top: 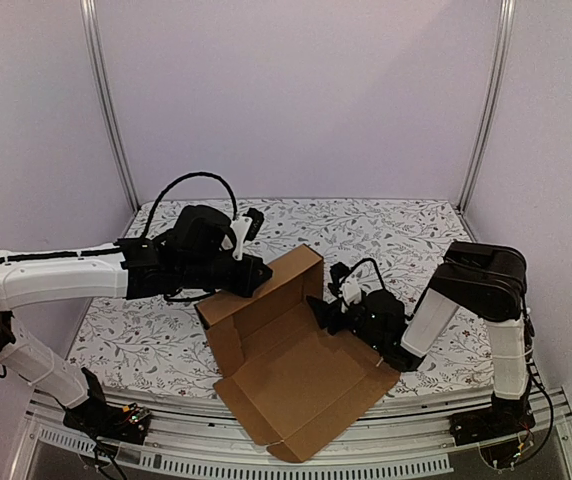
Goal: Fold the paper box
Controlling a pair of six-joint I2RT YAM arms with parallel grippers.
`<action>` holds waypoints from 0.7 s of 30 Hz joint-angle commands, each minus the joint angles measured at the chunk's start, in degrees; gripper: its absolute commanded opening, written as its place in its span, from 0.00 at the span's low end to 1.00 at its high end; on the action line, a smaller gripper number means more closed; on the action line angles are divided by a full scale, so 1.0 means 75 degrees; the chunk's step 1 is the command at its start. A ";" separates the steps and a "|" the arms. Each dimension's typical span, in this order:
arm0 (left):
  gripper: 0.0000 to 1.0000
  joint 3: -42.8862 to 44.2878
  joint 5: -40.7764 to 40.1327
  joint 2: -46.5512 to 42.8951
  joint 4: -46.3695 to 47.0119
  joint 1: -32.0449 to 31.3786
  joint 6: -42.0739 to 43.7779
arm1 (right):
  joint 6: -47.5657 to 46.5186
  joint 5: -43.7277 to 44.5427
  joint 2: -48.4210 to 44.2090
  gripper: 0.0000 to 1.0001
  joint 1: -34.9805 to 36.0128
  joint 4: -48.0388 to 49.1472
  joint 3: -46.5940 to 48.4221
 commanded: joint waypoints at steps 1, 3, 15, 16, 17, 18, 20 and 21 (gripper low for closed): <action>0.00 -0.0166 -0.0111 0.0071 -0.0790 0.0020 0.0052 | -0.0220 0.0058 -0.0622 0.68 0.0086 0.0390 -0.0493; 0.00 -0.0166 -0.0089 0.0045 -0.0791 0.0020 0.0060 | -0.0284 -0.0023 -0.0866 0.73 0.0087 0.0387 -0.0739; 0.00 -0.0132 -0.0015 0.0001 -0.0809 0.0020 0.0299 | -0.1314 -0.1347 -0.4021 0.99 0.0087 -0.4222 -0.0595; 0.00 -0.0121 -0.0015 0.0001 -0.0805 0.0020 0.0320 | -0.1347 -0.1377 -0.4216 0.99 0.0088 -0.4712 -0.0491; 0.00 -0.0112 -0.0017 0.0001 -0.0819 0.0020 0.0326 | -0.1468 -0.1409 -0.4460 0.99 0.0085 -0.5074 -0.0418; 0.00 -0.0107 -0.0017 0.0003 -0.0824 0.0020 0.0341 | -0.1512 -0.1418 -0.4628 0.99 0.0077 -0.5367 -0.0368; 0.00 -0.0108 0.0001 0.0001 -0.0811 0.0020 0.0369 | -0.1556 -0.1568 -0.5133 0.99 0.0057 -0.5958 -0.0241; 0.00 -0.0108 0.0016 0.0006 -0.0808 0.0020 0.0386 | -0.1577 -0.1618 -0.5306 0.99 0.0053 -0.6274 -0.0154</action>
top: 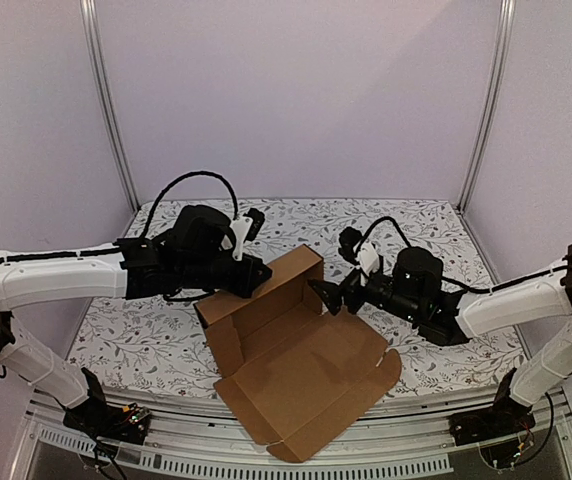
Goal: Fold the paper box
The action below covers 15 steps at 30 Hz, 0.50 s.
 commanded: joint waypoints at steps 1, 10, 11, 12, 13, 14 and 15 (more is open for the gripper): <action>0.00 -0.0095 0.0081 0.0030 -0.0786 0.0014 0.0198 | -0.0326 -0.0423 -0.0947 0.99 -0.0001 -0.2496 0.0341; 0.00 -0.0084 0.0100 -0.0048 -0.0801 0.0008 0.0267 | -0.0137 0.0010 -0.1156 0.99 -0.0028 -0.5398 0.2515; 0.00 -0.0078 0.0088 -0.0052 -0.0822 0.0008 0.0265 | -0.0084 -0.0001 -0.1109 0.99 -0.0045 -0.5430 0.2647; 0.00 -0.0073 0.0077 -0.0058 -0.0839 0.0008 0.0269 | -0.0007 0.0005 -0.1003 0.99 -0.0069 -0.5487 0.2817; 0.00 -0.0070 0.0070 -0.0062 -0.0848 0.0008 0.0271 | 0.0042 0.0044 -0.0918 0.99 -0.0088 -0.5579 0.2973; 0.00 -0.0062 0.0068 -0.0070 -0.0845 0.0008 0.0266 | 0.0115 0.0102 -0.0787 0.99 -0.0104 -0.5698 0.3135; 0.00 -0.0061 0.0062 -0.0081 -0.0848 0.0008 0.0249 | 0.0155 0.0166 -0.0580 0.99 -0.0125 -0.5809 0.3287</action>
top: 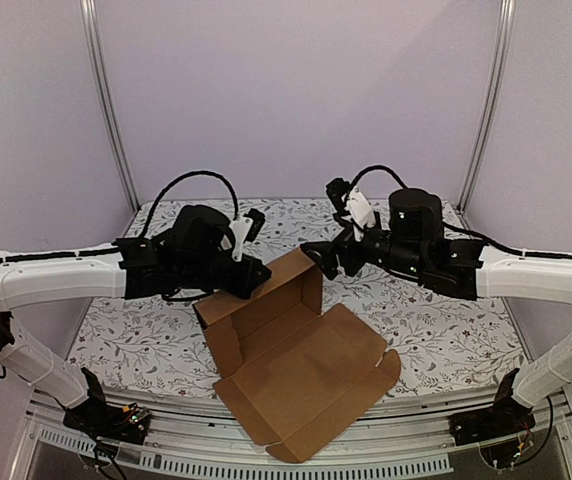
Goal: Fold the paper box
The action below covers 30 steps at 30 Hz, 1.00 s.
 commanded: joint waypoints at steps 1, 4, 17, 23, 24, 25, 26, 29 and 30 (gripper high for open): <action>0.00 -0.0064 0.0035 -0.0044 -0.0785 0.0008 0.0053 | 0.0276 0.0342 0.0661 0.98 -0.0094 -0.1099 0.0600; 0.00 -0.0064 0.0040 -0.0055 -0.0764 0.0008 0.0031 | 0.0413 0.0443 0.1110 0.95 -0.0157 -0.1103 0.0781; 0.05 0.0150 0.0079 -0.0096 -0.0840 -0.0017 0.0062 | 0.0985 0.0576 0.2161 0.85 -0.0317 -0.1303 0.1091; 0.37 0.0572 -0.0379 -0.1006 -0.1451 -0.0039 0.0090 | 0.0925 0.0636 0.2106 0.84 -0.0316 -0.1448 0.0922; 0.41 0.0574 -0.0461 -0.1217 -0.1546 -0.0049 0.0007 | 0.0925 0.0665 0.2097 0.84 -0.0313 -0.1450 0.0903; 0.46 0.0539 -0.0542 -0.1418 -0.1623 -0.0067 -0.0141 | 0.0943 0.0692 0.2073 0.84 -0.0315 -0.1450 0.0876; 0.48 0.0485 -0.0656 -0.1606 -0.1722 -0.0088 -0.0312 | 0.0964 0.0716 0.2057 0.84 -0.0310 -0.1450 0.0865; 0.51 0.0255 -0.1331 -0.2130 -0.2281 -0.0270 -0.0965 | 0.1003 0.0786 0.1998 0.83 -0.0314 -0.1450 0.0843; 0.51 0.0174 -0.1598 -0.2292 -0.2503 -0.0378 -0.1222 | 0.1023 0.0817 0.1964 0.83 -0.0309 -0.1450 0.0829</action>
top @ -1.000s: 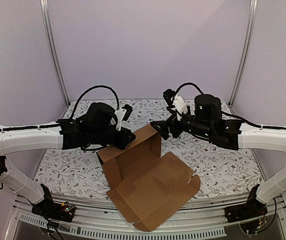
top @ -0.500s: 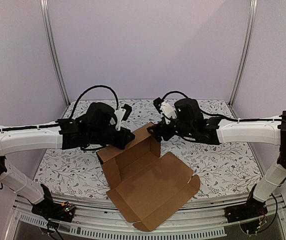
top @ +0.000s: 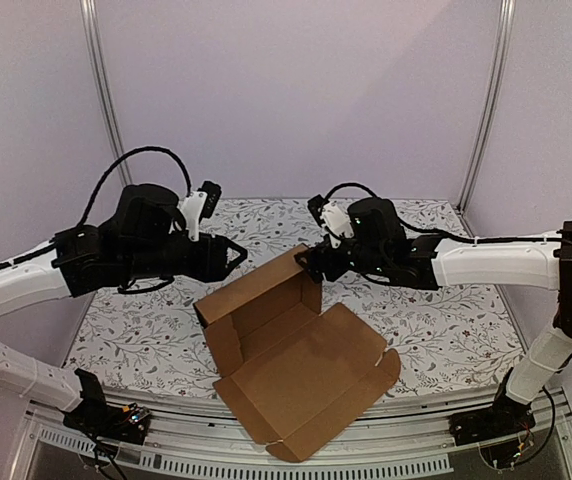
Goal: Fold the paper box
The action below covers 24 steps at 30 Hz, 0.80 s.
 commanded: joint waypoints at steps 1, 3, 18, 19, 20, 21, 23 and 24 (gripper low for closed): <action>0.51 -0.0249 -0.1274 -0.0700 -0.1216 -0.0481 -0.1158 | 0.0039 0.0374 -0.0002 0.83 -0.0050 -0.0546 -0.0250; 0.55 -0.0529 -0.1815 -0.0999 -0.1554 -0.0788 -0.1806 | 0.0054 0.0412 -0.0053 0.83 -0.0055 -0.0546 -0.0273; 0.57 -0.1800 -0.3863 -0.1153 -0.2448 -0.3153 -0.4752 | 0.0201 0.0545 -0.0081 0.83 -0.0055 -0.0546 -0.0273; 0.57 -0.1807 -0.3865 -0.1105 -0.2473 -0.3213 -0.4836 | 0.0206 0.0545 -0.0087 0.83 -0.0054 -0.0546 -0.0278; 0.57 -0.1802 -0.3855 -0.1051 -0.2494 -0.3256 -0.4906 | 0.0207 0.0551 -0.0092 0.83 -0.0048 -0.0546 -0.0286; 0.57 -0.1798 -0.3860 -0.1006 -0.2504 -0.3318 -0.4981 | 0.0207 0.0566 -0.0101 0.83 -0.0044 -0.0546 -0.0292; 0.57 -0.1727 -0.3924 -0.0971 -0.2538 -0.3452 -0.5045 | 0.0229 0.0580 -0.0122 0.83 -0.0061 -0.0546 -0.0305; 0.58 -0.1666 -0.3978 -0.0967 -0.2631 -0.3527 -0.5073 | 0.0230 0.0580 -0.0127 0.83 -0.0055 -0.0546 -0.0310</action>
